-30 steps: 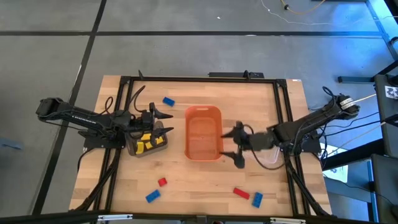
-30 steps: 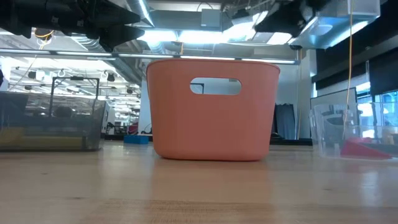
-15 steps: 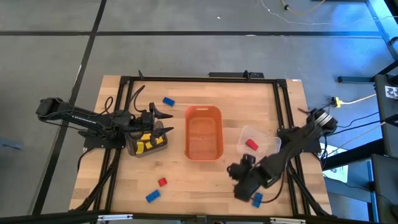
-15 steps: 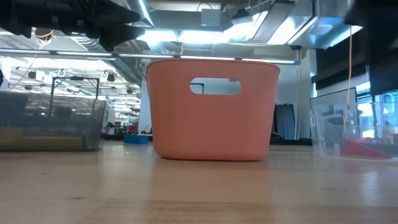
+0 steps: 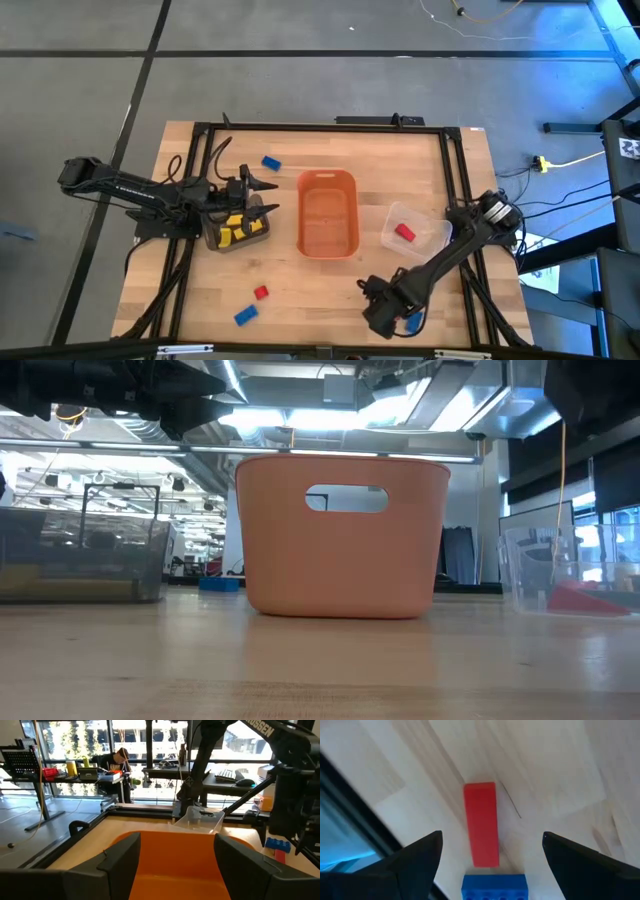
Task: Sort & place blocks by color
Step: Put the right red block into the transparent bin
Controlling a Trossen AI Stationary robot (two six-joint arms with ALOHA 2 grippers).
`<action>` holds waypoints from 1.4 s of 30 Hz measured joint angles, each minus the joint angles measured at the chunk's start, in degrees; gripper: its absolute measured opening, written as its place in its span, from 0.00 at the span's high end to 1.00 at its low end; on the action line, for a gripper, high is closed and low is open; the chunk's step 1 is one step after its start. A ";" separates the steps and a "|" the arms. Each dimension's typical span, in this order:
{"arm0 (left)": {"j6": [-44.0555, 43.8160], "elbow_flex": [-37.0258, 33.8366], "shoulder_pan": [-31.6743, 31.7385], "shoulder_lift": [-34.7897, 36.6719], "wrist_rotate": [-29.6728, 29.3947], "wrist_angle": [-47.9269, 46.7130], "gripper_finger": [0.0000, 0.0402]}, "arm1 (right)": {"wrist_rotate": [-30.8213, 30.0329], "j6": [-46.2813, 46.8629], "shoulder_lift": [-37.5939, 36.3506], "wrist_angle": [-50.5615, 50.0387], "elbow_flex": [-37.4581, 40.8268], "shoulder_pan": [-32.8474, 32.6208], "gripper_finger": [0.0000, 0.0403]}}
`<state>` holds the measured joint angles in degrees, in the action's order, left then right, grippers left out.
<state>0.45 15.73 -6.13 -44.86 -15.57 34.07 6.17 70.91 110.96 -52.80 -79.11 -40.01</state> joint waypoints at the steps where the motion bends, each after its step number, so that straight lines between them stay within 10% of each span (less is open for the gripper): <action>1: 0.09 0.00 0.00 0.00 -0.01 -0.01 0.39 | 0.00 0.00 0.39 0.00 0.00 0.00 0.15; 21: 0.67 0.00 0.00 -0.01 -0.38 0.36 0.39 | 0.24 -1.19 4.57 4.33 0.68 0.02 0.20; 36: -0.31 0.00 0.00 0.00 0.04 0.28 0.39 | 1.62 -8.61 7.64 0.09 0.39 1.00 0.73; 42: -0.25 0.00 0.00 0.00 0.04 0.26 0.39 | -0.11 -16.62 7.81 -1.03 -0.04 0.92 0.74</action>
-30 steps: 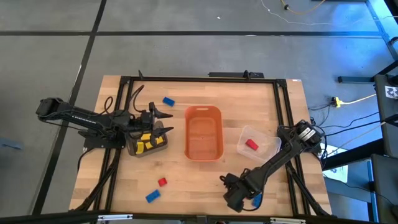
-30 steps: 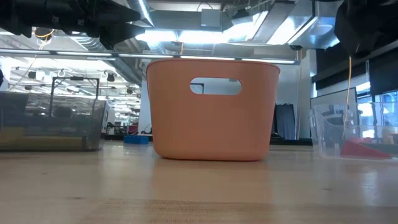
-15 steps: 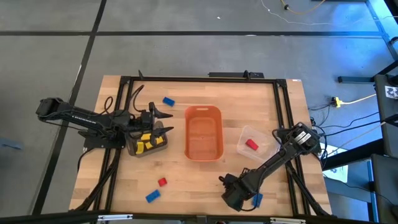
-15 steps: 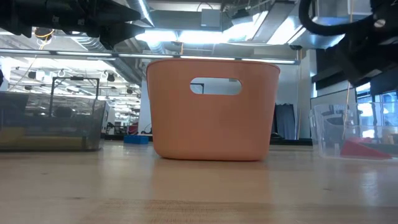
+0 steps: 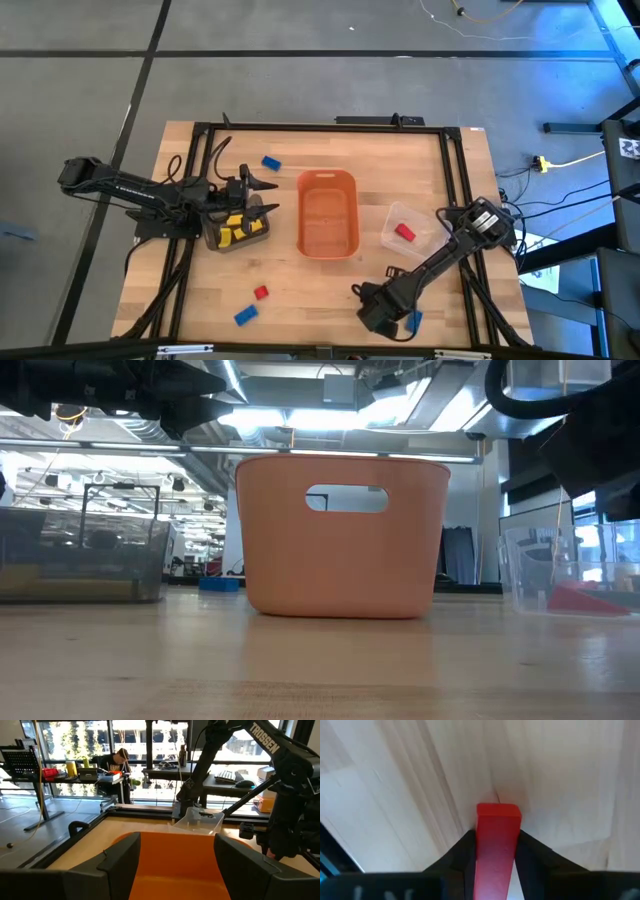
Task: Sort & place blocks by color
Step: Put the right red block into the transparent bin
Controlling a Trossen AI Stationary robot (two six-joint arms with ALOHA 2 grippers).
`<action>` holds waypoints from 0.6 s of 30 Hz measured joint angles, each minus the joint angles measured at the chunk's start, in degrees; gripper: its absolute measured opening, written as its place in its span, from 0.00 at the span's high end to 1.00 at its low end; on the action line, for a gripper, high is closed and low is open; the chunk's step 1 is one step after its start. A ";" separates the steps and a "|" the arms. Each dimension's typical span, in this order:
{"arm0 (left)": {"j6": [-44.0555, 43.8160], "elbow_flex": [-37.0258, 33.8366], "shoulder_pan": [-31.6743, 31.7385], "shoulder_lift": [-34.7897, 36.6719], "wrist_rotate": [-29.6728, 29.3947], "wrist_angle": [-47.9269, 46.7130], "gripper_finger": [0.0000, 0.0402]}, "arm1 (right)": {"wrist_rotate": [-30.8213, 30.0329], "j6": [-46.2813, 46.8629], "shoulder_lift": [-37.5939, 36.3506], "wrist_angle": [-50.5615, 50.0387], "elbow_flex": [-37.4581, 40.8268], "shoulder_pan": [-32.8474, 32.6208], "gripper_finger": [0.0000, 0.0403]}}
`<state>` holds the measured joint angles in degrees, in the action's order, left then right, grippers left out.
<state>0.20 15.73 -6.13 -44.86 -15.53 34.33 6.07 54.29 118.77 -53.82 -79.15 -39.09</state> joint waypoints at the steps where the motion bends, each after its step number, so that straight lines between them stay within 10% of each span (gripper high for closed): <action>1: 0.28 0.00 0.00 0.00 -0.01 0.00 0.39 | -0.04 -1.39 0.07 -0.50 -0.27 0.19 0.74; 18: -1.41 0.00 -0.02 0.00 0.13 -0.83 0.39 | -26.73 -7.06 -15.42 -7.62 0.11 -0.25 0.74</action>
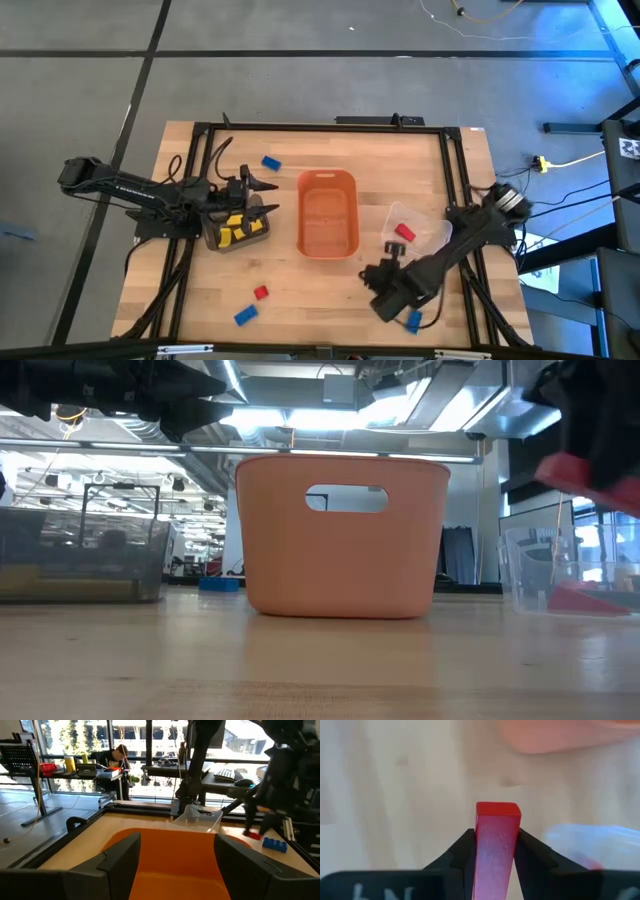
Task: Sort & place blocks by color
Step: Put the right red block into the transparent bin
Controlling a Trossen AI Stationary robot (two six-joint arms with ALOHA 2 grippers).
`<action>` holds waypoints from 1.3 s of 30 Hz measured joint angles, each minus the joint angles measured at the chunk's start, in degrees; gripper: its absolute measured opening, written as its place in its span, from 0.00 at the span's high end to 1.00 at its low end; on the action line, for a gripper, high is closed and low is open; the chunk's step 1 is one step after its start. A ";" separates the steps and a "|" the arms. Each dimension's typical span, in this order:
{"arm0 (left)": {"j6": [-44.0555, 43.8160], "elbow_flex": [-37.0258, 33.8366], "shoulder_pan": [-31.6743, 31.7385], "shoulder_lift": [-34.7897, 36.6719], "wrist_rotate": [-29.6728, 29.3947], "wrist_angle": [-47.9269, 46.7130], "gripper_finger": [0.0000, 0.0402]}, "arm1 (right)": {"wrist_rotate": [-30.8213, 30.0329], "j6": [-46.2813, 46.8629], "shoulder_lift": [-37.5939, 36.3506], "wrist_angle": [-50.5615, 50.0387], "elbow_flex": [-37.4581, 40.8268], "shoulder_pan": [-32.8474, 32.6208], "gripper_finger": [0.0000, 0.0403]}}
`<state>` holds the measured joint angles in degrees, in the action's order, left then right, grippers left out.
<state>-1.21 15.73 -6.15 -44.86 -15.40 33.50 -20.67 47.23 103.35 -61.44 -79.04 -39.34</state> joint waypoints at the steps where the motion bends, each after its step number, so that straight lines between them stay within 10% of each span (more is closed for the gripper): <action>1: 0.00 0.00 0.00 -0.02 0.01 -0.04 0.39 | -1.84 0.87 -1.92 -0.43 1.50 -0.20 0.74; 11: -0.11 0.00 0.02 -0.01 0.05 -0.09 0.39 | -22.66 11.14 -30.28 7.67 25.70 -2.59 0.74; 16: 0.82 0.00 0.02 0.00 -0.33 -0.09 0.39 | -23.01 10.19 -40.57 16.00 36.20 -0.53 0.74; 39: 1.46 0.00 0.02 0.00 -0.42 0.02 0.39 | 16.57 -7.10 -36.56 16.92 40.04 24.67 0.74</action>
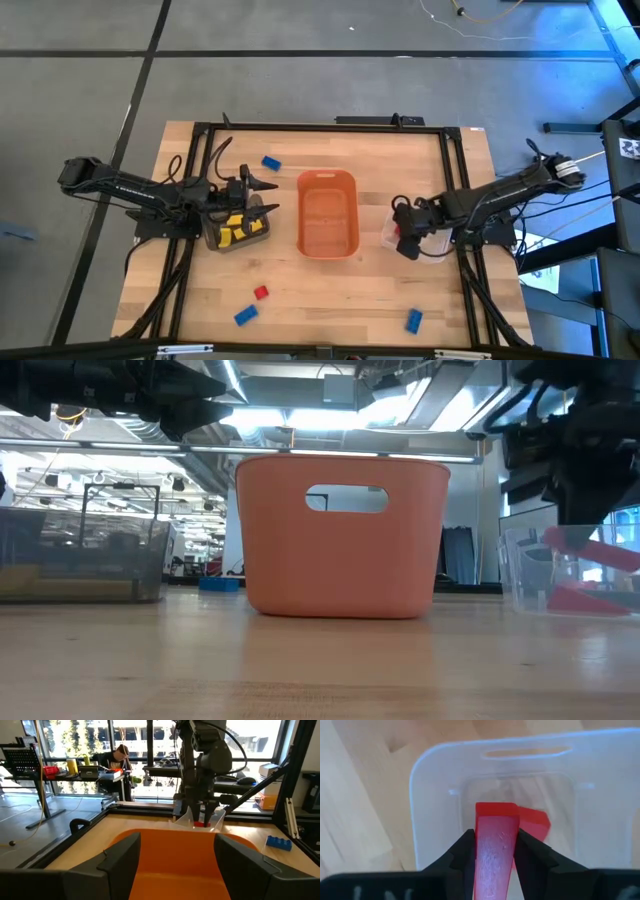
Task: Sort & place blocks by color
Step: Put the right red block into the transparent bin, then put the red block into the transparent bin
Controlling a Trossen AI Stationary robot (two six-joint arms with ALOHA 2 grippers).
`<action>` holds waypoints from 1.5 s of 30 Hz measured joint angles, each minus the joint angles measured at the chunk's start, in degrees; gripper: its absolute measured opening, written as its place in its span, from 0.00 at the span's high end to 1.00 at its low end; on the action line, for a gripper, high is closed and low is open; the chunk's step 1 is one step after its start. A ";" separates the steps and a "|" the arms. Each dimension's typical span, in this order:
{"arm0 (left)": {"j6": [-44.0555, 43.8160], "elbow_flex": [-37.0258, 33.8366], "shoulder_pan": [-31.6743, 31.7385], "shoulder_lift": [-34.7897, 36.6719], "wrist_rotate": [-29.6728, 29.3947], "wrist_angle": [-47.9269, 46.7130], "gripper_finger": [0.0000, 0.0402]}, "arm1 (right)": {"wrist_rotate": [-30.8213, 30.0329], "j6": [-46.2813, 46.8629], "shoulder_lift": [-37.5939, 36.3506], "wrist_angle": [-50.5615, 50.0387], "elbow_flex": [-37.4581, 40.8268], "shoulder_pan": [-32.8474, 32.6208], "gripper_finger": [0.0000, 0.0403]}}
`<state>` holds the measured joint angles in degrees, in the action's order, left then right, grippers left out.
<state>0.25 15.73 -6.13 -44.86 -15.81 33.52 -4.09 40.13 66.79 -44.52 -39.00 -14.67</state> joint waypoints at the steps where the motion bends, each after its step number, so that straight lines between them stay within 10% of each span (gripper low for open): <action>1: -0.02 0.00 0.00 0.00 0.00 0.00 0.39 | 0.63 -0.41 0.55 0.75 0.00 0.39 0.74; 14: -0.07 0.00 0.00 0.00 0.02 -0.02 0.39 | 3.86 -1.62 4.89 1.08 0.00 1.81 0.74; 27: -0.06 0.00 -0.01 -0.01 0.02 -0.02 0.39 | 3.77 -3.38 4.64 -2.92 -1.57 1.81 0.43; 33: -0.07 0.00 0.00 -0.01 0.04 -0.10 0.39 | -6.97 -3.08 -2.15 -4.67 -4.20 -0.66 0.42; 40: -1.45 0.00 0.00 0.00 0.04 -0.39 0.39 | -27.45 -9.78 -10.73 15.99 0.52 -4.24 0.42; 45: -1.59 0.00 -0.02 0.00 0.07 -0.44 0.39 | -26.81 -27.18 -11.41 50.07 10.41 0.17 0.42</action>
<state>-1.34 15.73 -6.15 -44.87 -15.75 33.08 -30.90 12.95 55.38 5.55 -28.59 -14.50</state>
